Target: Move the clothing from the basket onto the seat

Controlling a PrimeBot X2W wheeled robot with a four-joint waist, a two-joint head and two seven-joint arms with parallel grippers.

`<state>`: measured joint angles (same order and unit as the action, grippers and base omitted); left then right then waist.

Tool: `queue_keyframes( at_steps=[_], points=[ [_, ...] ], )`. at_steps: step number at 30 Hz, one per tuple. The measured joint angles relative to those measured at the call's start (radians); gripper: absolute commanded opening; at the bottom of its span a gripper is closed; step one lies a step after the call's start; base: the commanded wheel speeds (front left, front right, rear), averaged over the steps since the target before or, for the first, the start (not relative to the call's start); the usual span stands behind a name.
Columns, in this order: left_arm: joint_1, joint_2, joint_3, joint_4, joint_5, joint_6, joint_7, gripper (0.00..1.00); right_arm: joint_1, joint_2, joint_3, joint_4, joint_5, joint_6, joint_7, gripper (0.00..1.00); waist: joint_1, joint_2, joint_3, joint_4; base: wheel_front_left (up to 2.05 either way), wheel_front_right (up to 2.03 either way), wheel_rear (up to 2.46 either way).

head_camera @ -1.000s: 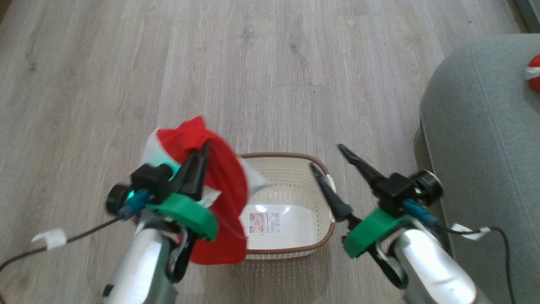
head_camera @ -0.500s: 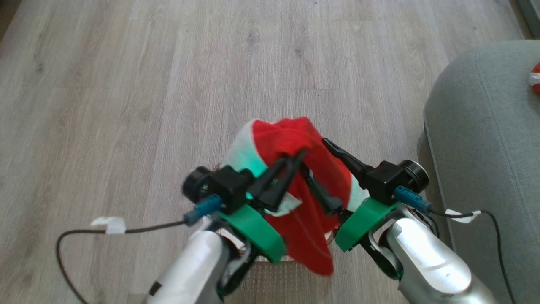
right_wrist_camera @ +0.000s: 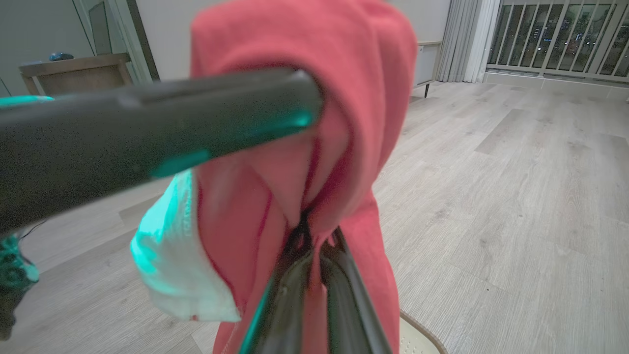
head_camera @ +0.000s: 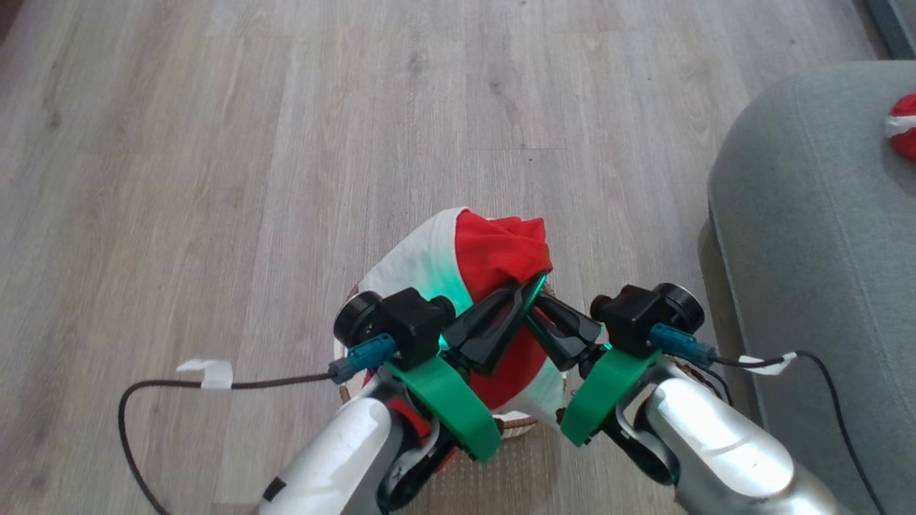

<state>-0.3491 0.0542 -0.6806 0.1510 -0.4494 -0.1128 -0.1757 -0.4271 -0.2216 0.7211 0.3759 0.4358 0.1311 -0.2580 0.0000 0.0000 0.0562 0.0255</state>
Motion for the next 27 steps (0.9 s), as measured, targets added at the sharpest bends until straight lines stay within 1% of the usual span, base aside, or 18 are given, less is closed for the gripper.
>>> queue_keyframes(
  at_steps=[2, 4, 8, 9, 10, 11, 15, 18, 27],
  points=[
    [-0.001, 0.003, 0.001, 0.005, -0.003, -0.007, -0.001, 0.00, 0.000, -0.009, 0.006, -0.004, 0.013, 0.000, 0.000, 0.00, 0.0000, 0.0000, -0.002, -0.006, 0.00, 0.00, 0.00],
    [-0.002, 0.007, 0.005, 0.014, -0.008, -0.003, -0.002, 0.00, -0.001, -0.011, 0.011, -0.009, 0.020, 0.000, 0.000, 0.00, 0.0000, 0.0000, -0.005, -0.015, 0.00, 0.00, 0.00],
    [-0.008, 0.014, 0.018, 0.034, -0.008, 0.012, -0.021, 0.47, -0.001, -0.021, -0.003, -0.017, 0.023, 0.000, 0.000, 0.00, 0.0000, 0.0000, -0.002, -0.035, 0.00, 0.00, 0.00],
    [-0.008, 0.015, 0.025, 0.039, -0.008, 0.016, -0.022, 0.69, -0.001, -0.026, -0.011, -0.019, 0.023, 0.000, 0.000, 0.00, 0.0000, 0.0000, -0.001, -0.040, 0.00, 0.00, 0.00],
    [-0.008, 0.015, 0.032, 0.045, -0.009, 0.020, -0.030, 0.93, -0.001, -0.031, -0.020, -0.022, 0.023, 0.000, 0.000, 0.00, 0.0000, 0.0000, -0.001, -0.047, 0.00, 0.00, 0.00],
    [-0.008, 0.015, 0.038, 0.053, -0.016, 0.021, -0.034, 1.00, -0.001, -0.036, -0.032, -0.024, 0.023, 0.000, 0.000, 0.00, 0.0000, 0.0000, 0.000, -0.054, 0.00, 0.00, 0.00],
    [-0.008, 0.018, 0.037, 0.088, -0.013, 0.025, -0.051, 1.00, -0.002, -0.055, -0.069, -0.039, 0.020, 0.000, 0.000, 0.00, 0.0000, 0.0000, 0.006, -0.091, 0.00, 0.00, 0.00],
    [-0.007, 0.019, 0.033, 0.110, 0.002, 0.024, -0.061, 1.00, -0.002, -0.077, -0.111, -0.052, 0.012, 0.000, 0.000, 0.00, 0.0000, 0.0000, 0.011, -0.132, 0.00, 0.00, 0.00],
    [0.004, 0.013, -0.001, 0.155, 0.012, 0.009, -0.073, 1.00, 0.003, -0.133, -0.237, -0.095, -0.020, 0.000, 0.002, 0.00, 0.0000, 0.0000, 0.029, -0.291, 0.00, 0.00, 0.00]
  ],
)
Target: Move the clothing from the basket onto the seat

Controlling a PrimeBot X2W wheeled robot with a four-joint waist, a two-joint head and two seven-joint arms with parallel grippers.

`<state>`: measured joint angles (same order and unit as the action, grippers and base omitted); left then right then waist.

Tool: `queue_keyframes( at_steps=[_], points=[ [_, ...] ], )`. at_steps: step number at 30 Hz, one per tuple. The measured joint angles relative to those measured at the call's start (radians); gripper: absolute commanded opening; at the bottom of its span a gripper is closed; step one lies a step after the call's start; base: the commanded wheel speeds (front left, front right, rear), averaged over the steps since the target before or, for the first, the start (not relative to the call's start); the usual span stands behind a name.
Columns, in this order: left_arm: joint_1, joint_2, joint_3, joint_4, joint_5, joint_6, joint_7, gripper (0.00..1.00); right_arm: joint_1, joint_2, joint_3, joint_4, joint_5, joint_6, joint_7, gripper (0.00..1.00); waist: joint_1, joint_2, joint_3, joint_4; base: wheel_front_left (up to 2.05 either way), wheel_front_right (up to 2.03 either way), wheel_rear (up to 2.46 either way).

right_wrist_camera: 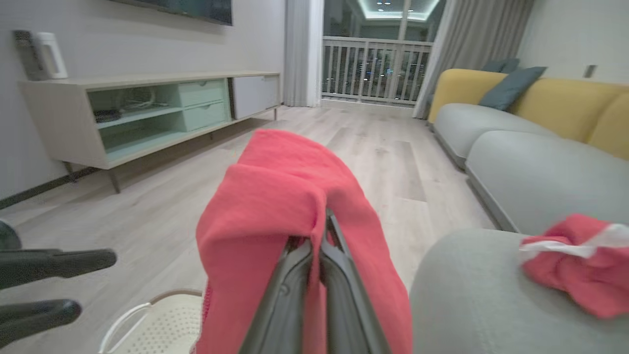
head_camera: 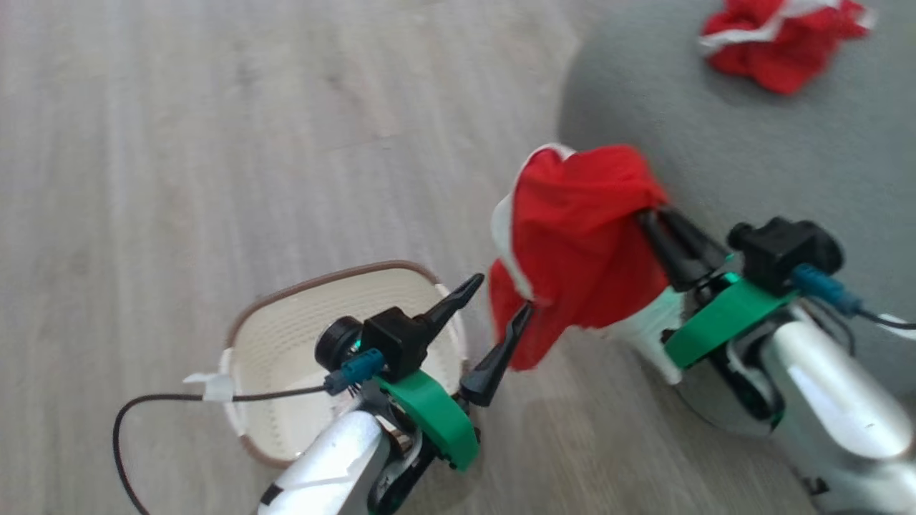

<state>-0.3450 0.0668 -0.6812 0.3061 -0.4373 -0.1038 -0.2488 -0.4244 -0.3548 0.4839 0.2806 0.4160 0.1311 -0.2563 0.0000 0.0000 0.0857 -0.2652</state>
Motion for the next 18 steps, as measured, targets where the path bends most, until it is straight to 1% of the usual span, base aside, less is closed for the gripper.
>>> queue_keyframes(
  at_steps=[2, 3, 4, 5, 6, 8, 13, 18],
  points=[
    [0.001, -0.003, -0.004, 0.000, 0.003, -0.007, 0.000, 1.00, 0.003, -0.011, -0.028, -0.007, -0.008, 0.000, 0.000, 0.00, 0.0000, 0.0000, 0.005, -0.035, 0.00, 0.00, 0.00],
    [0.001, -0.003, -0.004, 0.000, 0.003, -0.007, 0.000, 1.00, 0.003, -0.011, -0.028, -0.007, -0.008, 0.000, 0.000, 0.00, 0.0000, 0.0000, 0.005, -0.035, 0.00, 0.00, 0.00],
    [0.001, -0.005, -0.006, -0.001, 0.007, -0.008, 0.000, 1.00, 0.009, -0.021, -0.051, -0.014, -0.012, 0.000, 0.000, 0.00, 0.0000, 0.0000, 0.010, -0.068, 0.00, 0.00, 0.00],
    [0.001, -0.006, -0.005, 0.000, 0.007, -0.008, 0.000, 1.00, 0.010, -0.026, -0.058, -0.016, -0.012, 0.000, 0.000, 0.00, 0.0000, 0.0000, 0.013, -0.081, 0.00, 0.00, 0.00],
    [0.001, -0.006, -0.005, 0.000, 0.007, -0.008, 0.000, 1.00, 0.010, -0.026, -0.058, -0.016, -0.012, 0.000, 0.000, 0.00, 0.0000, 0.0000, 0.013, -0.081, 0.00, 0.00, 0.00],
    [0.001, -0.009, -0.005, -0.002, 0.008, -0.009, 0.000, 1.00, 0.011, -0.030, -0.076, -0.025, -0.012, 0.000, 0.000, 0.00, 0.0000, 0.0000, 0.024, -0.113, 0.00, 0.00, 0.00],
    [0.000, -0.010, -0.001, -0.007, 0.017, -0.016, 0.000, 1.00, 0.019, -0.031, -0.099, -0.041, -0.021, 0.000, 0.000, 0.00, 0.0000, 0.0000, 0.046, -0.132, 0.00, 0.00, 0.00],
    [-0.006, -0.010, 0.006, -0.008, 0.033, -0.016, 0.000, 1.00, 0.028, -0.028, -0.132, -0.063, -0.029, 0.000, 0.000, 0.00, 0.0000, 0.0000, 0.081, -0.127, 0.00, 0.00, 0.00]
  ],
)
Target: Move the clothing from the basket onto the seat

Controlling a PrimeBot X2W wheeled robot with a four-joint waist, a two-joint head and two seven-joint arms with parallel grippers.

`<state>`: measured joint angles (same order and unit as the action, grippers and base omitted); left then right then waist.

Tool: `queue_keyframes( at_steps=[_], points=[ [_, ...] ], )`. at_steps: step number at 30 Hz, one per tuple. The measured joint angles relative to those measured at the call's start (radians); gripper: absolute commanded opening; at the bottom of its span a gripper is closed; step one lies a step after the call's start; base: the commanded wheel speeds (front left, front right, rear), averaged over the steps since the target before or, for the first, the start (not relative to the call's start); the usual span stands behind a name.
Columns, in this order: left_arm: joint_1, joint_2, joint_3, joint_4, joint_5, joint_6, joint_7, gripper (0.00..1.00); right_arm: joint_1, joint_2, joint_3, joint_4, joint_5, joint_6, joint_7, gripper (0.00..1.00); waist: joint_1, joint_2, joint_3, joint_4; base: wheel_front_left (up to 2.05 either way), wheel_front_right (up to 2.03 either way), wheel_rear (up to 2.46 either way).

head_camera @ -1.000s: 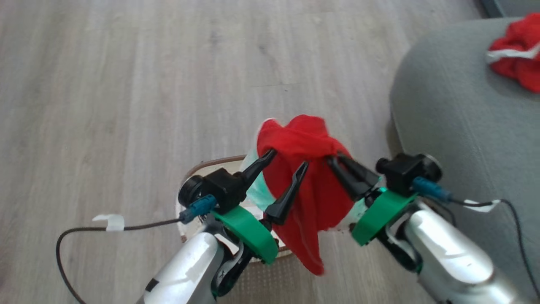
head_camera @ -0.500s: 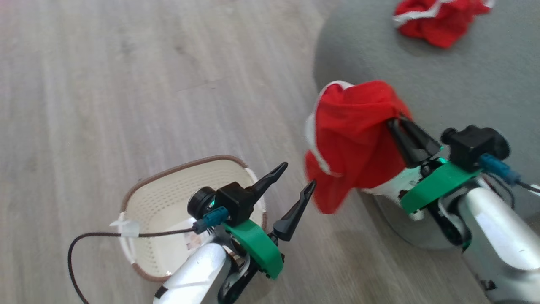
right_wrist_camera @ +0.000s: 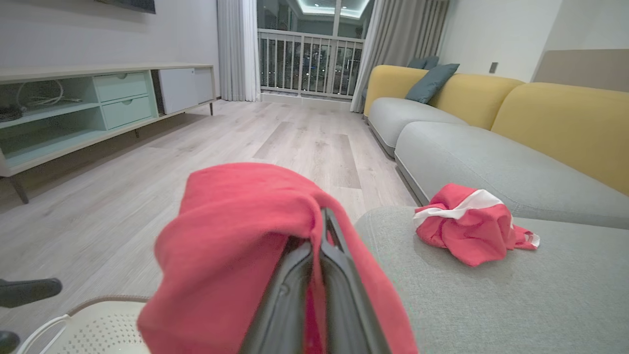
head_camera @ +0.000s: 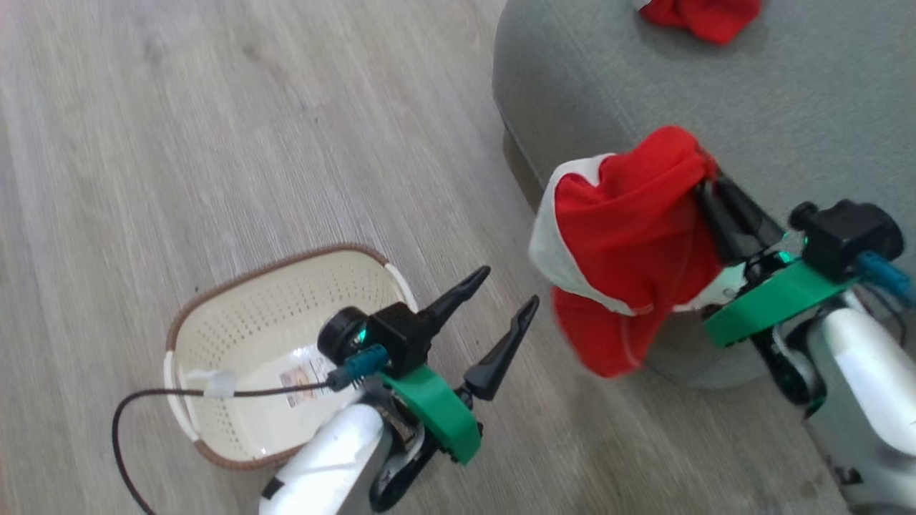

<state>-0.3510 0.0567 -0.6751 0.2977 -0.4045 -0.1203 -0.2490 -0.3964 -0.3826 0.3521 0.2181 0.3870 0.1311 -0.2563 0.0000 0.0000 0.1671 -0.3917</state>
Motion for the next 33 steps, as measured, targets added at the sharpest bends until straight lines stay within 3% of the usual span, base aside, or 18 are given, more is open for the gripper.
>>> queue_keyframes(
  at_steps=[7, 13, 19, 24, 28, 33],
  points=[
    [-0.132, 0.017, 0.033, -0.018, 0.042, 0.000, 0.000, 1.00, -0.072, 0.018, -0.151, -0.002, -0.030, 0.000, 0.000, 0.00, 0.0001, 0.0000, 0.127, 0.025, 0.00, 0.00, 0.00],
    [-0.278, 0.058, 0.055, -0.056, 0.078, -0.001, 0.002, 1.00, -0.351, 0.014, -0.321, 0.059, -0.044, 0.000, 0.000, 0.00, 0.0003, 0.0000, 0.292, 0.055, 0.00, 0.00, 0.00],
    [-0.368, 0.101, 0.070, -0.077, 0.089, -0.002, 0.012, 1.00, -0.695, -0.068, -0.494, 0.233, -0.068, 0.000, 0.003, 0.00, 0.0006, -0.0001, 0.452, 0.091, 0.00, 0.00, 0.00],
    [-0.381, 0.109, 0.077, -0.084, 0.089, -0.001, 0.011, 1.00, -0.956, -0.203, -0.692, 0.344, -0.142, 0.000, 0.040, 0.00, 0.0002, -0.0001, 0.556, 0.139, 0.00, 0.00, 0.00],
    [-0.374, 0.135, 0.092, -0.095, 0.086, 0.002, 0.012, 1.00, -1.008, -0.259, -0.807, 0.443, -0.231, 0.000, 0.064, 0.00, 0.0001, -0.0001, 0.625, 0.173, 0.00, 0.00, 0.00],
    [-0.333, 0.164, 0.102, -0.135, 0.076, 0.030, 0.035, 1.00, -0.973, -0.198, -0.877, 0.570, -0.288, 0.000, 0.042, 0.00, 0.0002, -0.0001, 0.706, 0.182, 0.00, 0.00, 0.00]
  ],
)
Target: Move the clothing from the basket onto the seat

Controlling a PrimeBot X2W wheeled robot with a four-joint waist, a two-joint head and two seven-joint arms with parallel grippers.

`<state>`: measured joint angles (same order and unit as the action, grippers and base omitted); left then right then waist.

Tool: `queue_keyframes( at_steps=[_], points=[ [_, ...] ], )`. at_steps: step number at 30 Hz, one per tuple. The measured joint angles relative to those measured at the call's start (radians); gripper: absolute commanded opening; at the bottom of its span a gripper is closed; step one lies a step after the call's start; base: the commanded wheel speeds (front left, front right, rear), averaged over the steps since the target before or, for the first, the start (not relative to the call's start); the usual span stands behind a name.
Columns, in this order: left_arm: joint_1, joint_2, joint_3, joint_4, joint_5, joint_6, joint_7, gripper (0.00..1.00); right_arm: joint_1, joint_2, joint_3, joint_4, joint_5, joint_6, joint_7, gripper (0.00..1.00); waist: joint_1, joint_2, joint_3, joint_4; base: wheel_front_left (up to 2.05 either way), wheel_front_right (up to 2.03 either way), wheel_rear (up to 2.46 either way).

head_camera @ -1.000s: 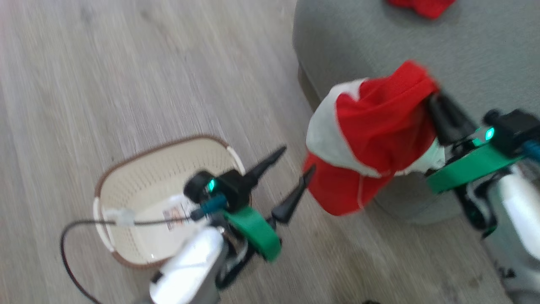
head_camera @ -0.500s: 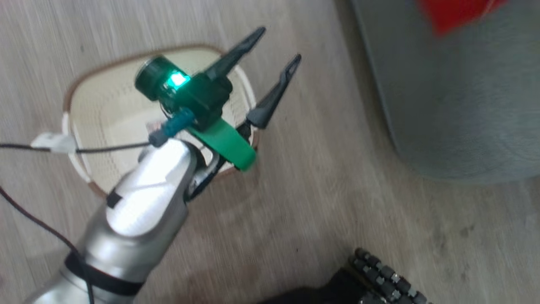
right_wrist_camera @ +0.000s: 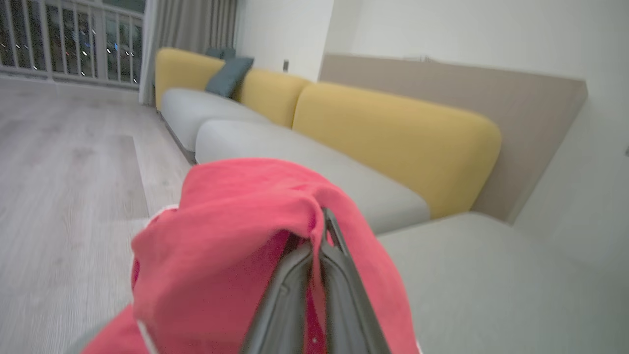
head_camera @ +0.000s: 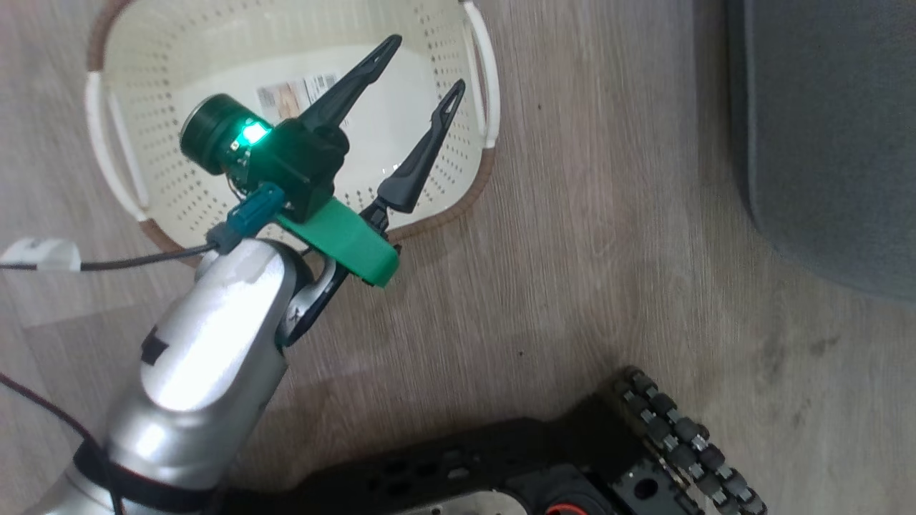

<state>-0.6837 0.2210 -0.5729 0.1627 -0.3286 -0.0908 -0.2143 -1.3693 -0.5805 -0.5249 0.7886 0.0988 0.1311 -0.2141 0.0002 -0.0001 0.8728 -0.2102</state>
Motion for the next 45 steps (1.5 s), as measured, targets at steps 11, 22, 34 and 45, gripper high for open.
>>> queue_keyframes(
  at_steps=[11, 22, 34, 45],
  points=[
    [0.051, 0.063, 0.053, -0.063, -0.017, 0.054, 0.030, 1.00, 0.108, 0.123, 0.048, 0.071, -0.026, 0.000, -0.041, 1.00, -0.0002, 0.0000, 0.006, -0.057, 0.00, 0.00, 0.00],
    [0.189, 0.047, 0.105, 0.024, -0.103, 0.095, -0.016, 1.00, 0.379, 0.118, 0.280, -0.124, 0.102, 0.000, -0.042, 1.00, -0.0003, 0.0000, -0.169, -0.065, 0.00, 0.00, 0.00],
    [0.395, -0.036, 0.237, 0.170, -0.141, 0.113, -0.035, 1.00, 0.945, 0.217, 0.424, -0.489, 0.138, 0.000, -0.032, 1.00, -0.0004, 0.0001, -0.513, 0.037, 0.00, 0.00, 0.00],
    [0.567, -0.090, 0.438, 0.188, -0.036, 0.124, -0.035, 1.00, 1.173, 0.409, 0.540, -0.460, 0.048, 0.000, -0.037, 1.00, -0.0004, 0.0002, -0.750, 0.166, 0.00, 0.00, 0.00]
  ],
)
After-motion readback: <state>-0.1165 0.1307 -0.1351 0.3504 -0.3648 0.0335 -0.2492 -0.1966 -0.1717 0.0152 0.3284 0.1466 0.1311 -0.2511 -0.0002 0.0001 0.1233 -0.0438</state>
